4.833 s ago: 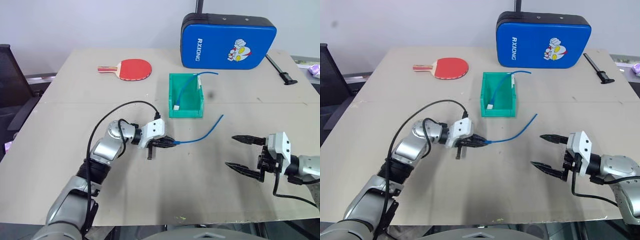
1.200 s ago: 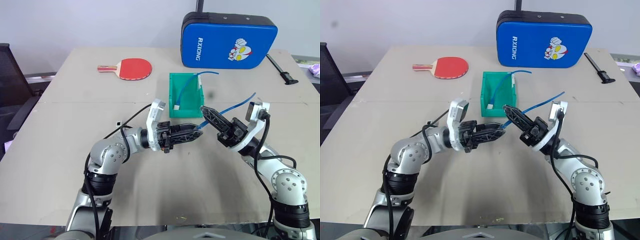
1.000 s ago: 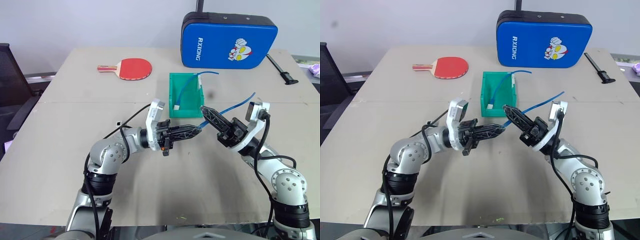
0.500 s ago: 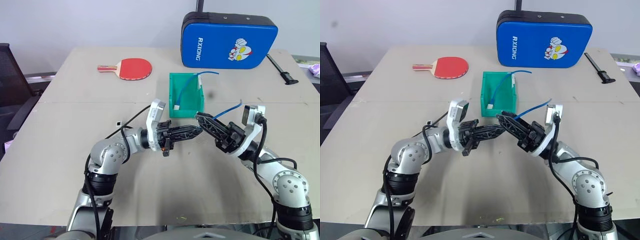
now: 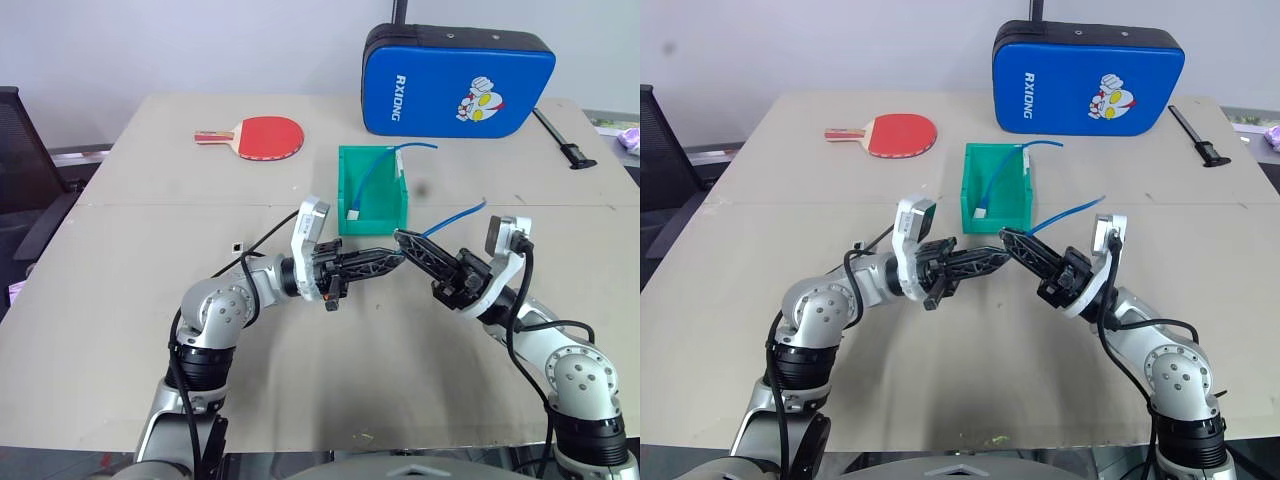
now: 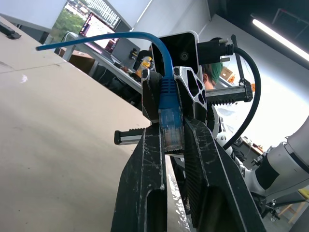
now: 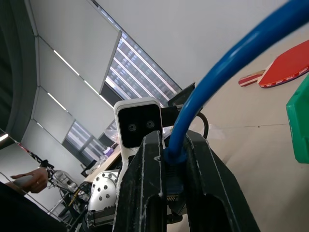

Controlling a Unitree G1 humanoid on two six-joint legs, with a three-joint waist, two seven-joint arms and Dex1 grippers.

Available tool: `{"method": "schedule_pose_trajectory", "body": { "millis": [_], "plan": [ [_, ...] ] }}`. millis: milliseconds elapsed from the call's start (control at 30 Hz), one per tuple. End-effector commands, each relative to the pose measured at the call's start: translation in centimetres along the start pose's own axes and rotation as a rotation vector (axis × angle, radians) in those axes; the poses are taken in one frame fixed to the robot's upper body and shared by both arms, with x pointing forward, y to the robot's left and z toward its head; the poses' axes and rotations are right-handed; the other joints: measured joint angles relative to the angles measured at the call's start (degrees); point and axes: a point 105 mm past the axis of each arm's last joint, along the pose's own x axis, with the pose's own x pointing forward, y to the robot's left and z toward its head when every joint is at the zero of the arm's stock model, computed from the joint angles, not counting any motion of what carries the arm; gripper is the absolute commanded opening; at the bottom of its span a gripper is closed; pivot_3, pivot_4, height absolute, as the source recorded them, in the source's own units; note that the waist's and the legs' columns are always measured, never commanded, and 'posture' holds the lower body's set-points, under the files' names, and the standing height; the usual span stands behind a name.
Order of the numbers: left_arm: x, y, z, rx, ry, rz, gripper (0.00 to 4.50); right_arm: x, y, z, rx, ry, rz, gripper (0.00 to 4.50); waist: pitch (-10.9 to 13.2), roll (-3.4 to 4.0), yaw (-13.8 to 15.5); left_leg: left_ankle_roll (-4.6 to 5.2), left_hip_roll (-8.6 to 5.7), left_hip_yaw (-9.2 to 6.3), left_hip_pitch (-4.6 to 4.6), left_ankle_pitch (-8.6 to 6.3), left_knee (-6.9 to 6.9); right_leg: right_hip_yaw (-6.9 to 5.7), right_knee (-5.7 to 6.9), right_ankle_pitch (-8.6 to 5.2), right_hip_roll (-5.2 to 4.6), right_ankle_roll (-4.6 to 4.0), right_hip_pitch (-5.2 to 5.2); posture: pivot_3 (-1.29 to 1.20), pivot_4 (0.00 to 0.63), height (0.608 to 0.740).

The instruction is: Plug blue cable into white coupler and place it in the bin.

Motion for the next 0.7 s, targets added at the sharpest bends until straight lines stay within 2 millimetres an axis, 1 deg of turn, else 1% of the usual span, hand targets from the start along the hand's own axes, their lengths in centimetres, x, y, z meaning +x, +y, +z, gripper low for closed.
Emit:
{"method": "schedule_pose_trajectory", "body": {
  "millis": [33,167,200,233,267,367,433,500,567,600,667,700],
  "plan": [
    [0.0,-1.0,0.3,-0.001,0.010,-0.051,1.35,0.2,0.7,0.6,-0.016,-0.022,0.031,0.00,0.00,0.00,0.00,0.00,0.00,0.00,0.00,0.00,0.00,0.00,0.00,0.00,0.00,0.00,0.00,0.00,0.150,0.728],
    [-0.4,-0.3,0.6,0.042,-0.013,0.045,3.23,0.2,0.4,1.0,-0.025,-0.037,0.019,0.00,0.00,0.00,0.01,0.00,0.00,0.00,0.00,0.00,0.00,0.00,0.00,0.00,0.00,0.00,0.00,0.00,0.150,0.728],
    [-0.6,-0.3,0.6,0.046,-0.017,0.062,3.54,0.2,0.3,1.1,-0.028,-0.040,0.014,0.00,0.00,0.00,-0.01,0.00,0.01,0.00,0.00,0.00,0.00,0.01,0.00,0.00,0.00,0.00,0.00,0.00,0.150,0.728],
    [-0.7,-0.4,0.6,0.049,-0.018,0.069,4.18,0.1,0.2,1.2,-0.032,-0.044,0.010,0.00,0.00,0.00,-0.01,0.00,0.01,0.00,0.00,0.00,0.00,0.01,-0.01,0.00,0.00,0.00,0.00,0.00,0.150,0.728],
    [-1.3,-0.7,0.3,0.065,-0.006,0.107,4.45,-0.1,-0.1,1.7,-0.052,-0.056,-0.006,0.00,0.00,0.00,-0.02,0.00,0.01,0.00,0.00,0.00,0.00,0.02,-0.01,0.00,0.00,0.00,0.00,0.00,0.150,0.728],
    [-2.5,-1.6,-0.5,0.094,0.007,0.205,4.45,-0.6,-0.8,2.8,-0.102,-0.082,-0.045,0.00,0.02,0.02,-0.46,0.00,0.04,0.04,0.02,0.00,-0.08,0.11,-0.02,0.00,-0.01,0.00,-0.02,0.00,0.150,0.728],
    [-3.7,-2.1,-0.8,0.163,-0.075,0.378,4.45,-1.1,-1.6,3.6,-0.151,-0.085,-0.081,0.00,0.02,0.01,-0.53,-0.01,0.04,0.04,-0.02,0.00,-0.12,0.21,-0.04,0.00,-0.05,0.00,-0.08,0.00,0.150,0.728],
    [-5.1,-2.4,-1.1,0.309,-0.101,0.550,4.45,-1.5,-2.1,4.2,-0.177,-0.087,-0.100,0.00,0.02,-0.01,-0.59,-0.01,0.05,0.07,-0.04,0.00,-0.17,0.36,-0.10,0.00,-0.11,0.00,-0.12,0.00,0.150,0.728],
    [-6.3,-2.4,-2.9,0.440,0.000,0.689,4.45,-1.6,-2.5,4.3,-0.199,-0.069,-0.102,0.00,0.01,0.01,-0.18,-0.02,0.04,0.07,-0.08,0.00,-0.25,0.35,-0.17,0.00,-0.13,-0.02,-0.13,0.00,0.150,0.728],
    [-6.9,-2.4,-3.3,0.500,0.012,0.769,4.45,-1.6,-2.7,4.3,-0.211,-0.058,-0.101,0.00,0.01,0.03,-0.03,-0.02,0.03,0.08,-0.04,0.00,-0.31,0.35,-0.16,-0.07,-0.11,-0.16,-0.13,0.00,0.150,0.728],
    [-8.9,-2.1,-3.8,0.561,-0.027,0.969,4.45,-1.4,-3.0,4.5,-0.230,-0.042,-0.091,0.00,0.01,0.08,0.17,-0.02,0.01,0.12,0.02,0.00,-0.45,0.39,-0.19,-0.12,-0.13,-0.28,-0.13,0.00,0.150,0.728],
    [-10.9,-1.6,-4.3,0.593,-0.026,1.120,4.45,-1.1,-2.9,4.4,-0.259,-0.016,-0.075,0.00,0.01,0.07,0.16,-0.02,0.01,0.13,0.02,0.00,-0.46,0.40,-0.23,-0.13,-0.15,-0.29,-0.14,0.00,0.150,0.728]
  ]
}}
